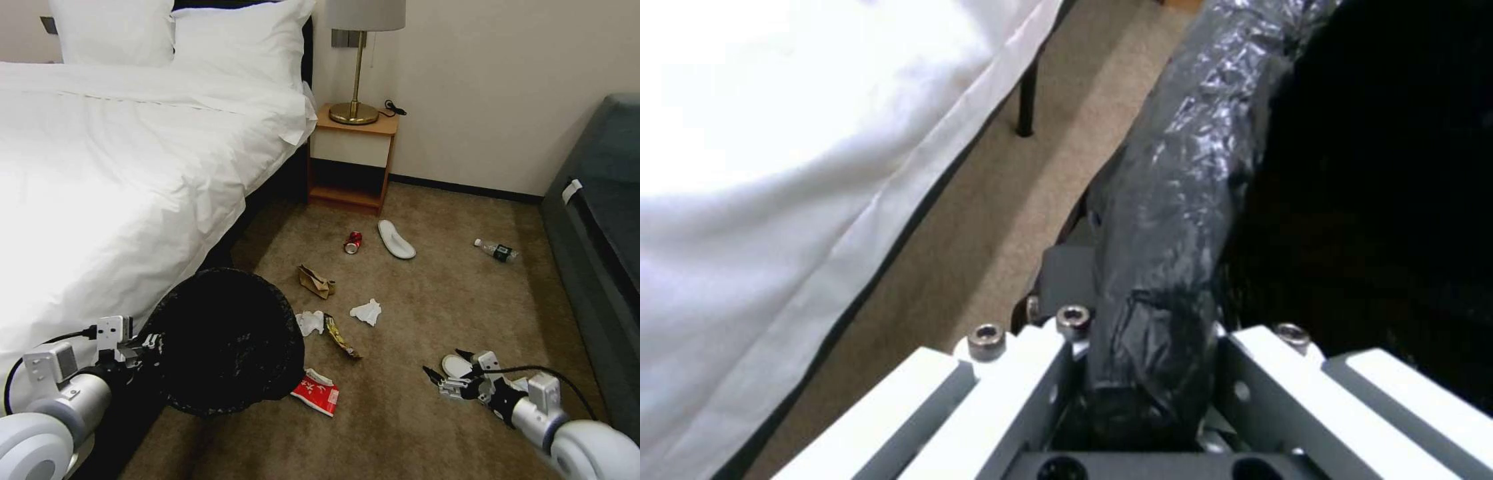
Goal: Pick up the trash bin, then pick up the garbage on the floor and place it into the trash bin.
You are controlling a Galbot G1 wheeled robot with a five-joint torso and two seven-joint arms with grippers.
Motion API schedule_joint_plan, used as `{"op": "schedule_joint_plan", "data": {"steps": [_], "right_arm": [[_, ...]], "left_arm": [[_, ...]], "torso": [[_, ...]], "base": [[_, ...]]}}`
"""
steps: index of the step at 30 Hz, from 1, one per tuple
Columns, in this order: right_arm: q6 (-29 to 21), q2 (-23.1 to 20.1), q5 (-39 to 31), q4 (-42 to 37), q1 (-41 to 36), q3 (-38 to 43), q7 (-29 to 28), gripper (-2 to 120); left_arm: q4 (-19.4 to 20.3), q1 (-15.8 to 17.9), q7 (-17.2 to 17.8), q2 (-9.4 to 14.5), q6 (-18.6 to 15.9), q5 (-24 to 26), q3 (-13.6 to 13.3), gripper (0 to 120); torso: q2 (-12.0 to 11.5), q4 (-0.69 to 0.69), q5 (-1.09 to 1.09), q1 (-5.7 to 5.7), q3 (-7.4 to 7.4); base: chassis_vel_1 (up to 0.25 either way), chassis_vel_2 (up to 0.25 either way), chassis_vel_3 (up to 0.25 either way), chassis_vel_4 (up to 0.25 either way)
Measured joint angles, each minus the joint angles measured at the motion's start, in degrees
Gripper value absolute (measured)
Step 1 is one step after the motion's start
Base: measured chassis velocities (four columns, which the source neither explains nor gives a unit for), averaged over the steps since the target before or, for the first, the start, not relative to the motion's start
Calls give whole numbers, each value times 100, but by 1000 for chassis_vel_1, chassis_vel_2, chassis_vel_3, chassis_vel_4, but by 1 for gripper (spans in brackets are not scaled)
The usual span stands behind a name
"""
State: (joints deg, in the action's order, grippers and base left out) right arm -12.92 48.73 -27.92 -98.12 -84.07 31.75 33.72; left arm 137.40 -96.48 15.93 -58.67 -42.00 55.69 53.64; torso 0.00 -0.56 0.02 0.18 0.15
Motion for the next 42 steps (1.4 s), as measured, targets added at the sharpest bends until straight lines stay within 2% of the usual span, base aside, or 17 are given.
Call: {"op": "schedule_joint_plan", "data": {"steps": [1, 3, 6, 8, 12, 13, 14, 17, 23, 26, 30, 31, 33, 36, 42], "right_arm": [[0, 0, 0, 0, 0, 0, 0, 100], [96, 31, 63, 845, 693, -510, 481, 100], [127, 97, 77, 1222, 1073, -785, 698, 100], [203, 210, 83, 1736, 1738, -1286, 1015, 100], [281, 375, 102, 2128, 2296, -1796, 1205, 100], [293, 504, 130, 2384, 2596, -2092, 1318, 100], [304, 640, 188, 2621, 2840, -2382, 1376, 100], [329, 866, 309, 2990, 3158, -2778, 1449, 100], [333, 1263, 513, 3534, 3532, -3167, 1531, 100], [328, 1725, 633, 3923, 3766, -3353, 1503, 100], [317, 1995, 690, 4120, 3845, -3455, 1389, 100], [297, 2181, 688, 4263, 3855, -3514, 1249, 100], [283, 2234, 687, 4297, 3847, -3518, 1202, 100], [186, 2294, 750, 4309, 3771, -3492, 1108, 100], [173, 2285, 899, 4357, 3753, -3473, 1041, 100]], "left_arm": [[0, 0, 0, 0, 0, 0, 0, 2], [21, 122, 178, 34, -18, 294, -26, 2], [23, 184, 268, 70, -20, 389, -45, 2], [5, 275, 366, 153, -22, 584, -67, 2], [-16, 354, 484, 237, -22, 733, -78, 2], [-22, 401, 549, 299, -23, 830, -90, 2], [-31, 434, 601, 352, -22, 905, -111, 2], [-59, 483, 646, 425, -23, 959, -142, 2], [-98, 578, 653, 495, -22, 1044, -151, 2], [-111, 699, 652, 540, -23, 1328, -143, 2], [-162, 792, 671, 605, -23, 1501, -131, 2], [-230, 882, 699, 693, -23, 1595, -122, 2], [-266, 930, 721, 737, -23, 1640, -121, 2], [-402, 1071, 752, 927, -22, 1757, -123, 2], [-441, 1090, 753, 1061, -22, 1838, -115, 2]], "torso": [[0, 0, 0, 0, 0], [0, -1, -1, 0, 0], [0, -2, -1, 0, 0], [0, -1, -1, 0, 0], [0, 0, -3, 1, 1], [0, 3, -2, 1, 0], [0, -1, -6, 1, 0], [0, -1, -3, 1, 1], [0, -1, -4, 1, 0], [0, 0, -3, 1, 0], [0, 0, -5, 1, 0], [0, 1, -1, 1, 0], [0, 1, -3, 1, 0], [0, -1, -3, 0, 0], [0, -1, -3, 1, 0]], "base": [[0, 0, 0, 0], [0, 0, 0, 0], [0, 0, 0, 0], [0, 0, 0, 0], [0, 0, 0, 0], [0, 0, 0, 0], [0, 0, 0, 0], [0, 0, 0, 0], [0, 0, 0, 0], [0, 0, 0, 0], [0, 0, 0, 0], [0, 0, 0, 0], [0, 0, 0, 0], [0, 0, 0, 0], [0, 0, 0, 0]]}}
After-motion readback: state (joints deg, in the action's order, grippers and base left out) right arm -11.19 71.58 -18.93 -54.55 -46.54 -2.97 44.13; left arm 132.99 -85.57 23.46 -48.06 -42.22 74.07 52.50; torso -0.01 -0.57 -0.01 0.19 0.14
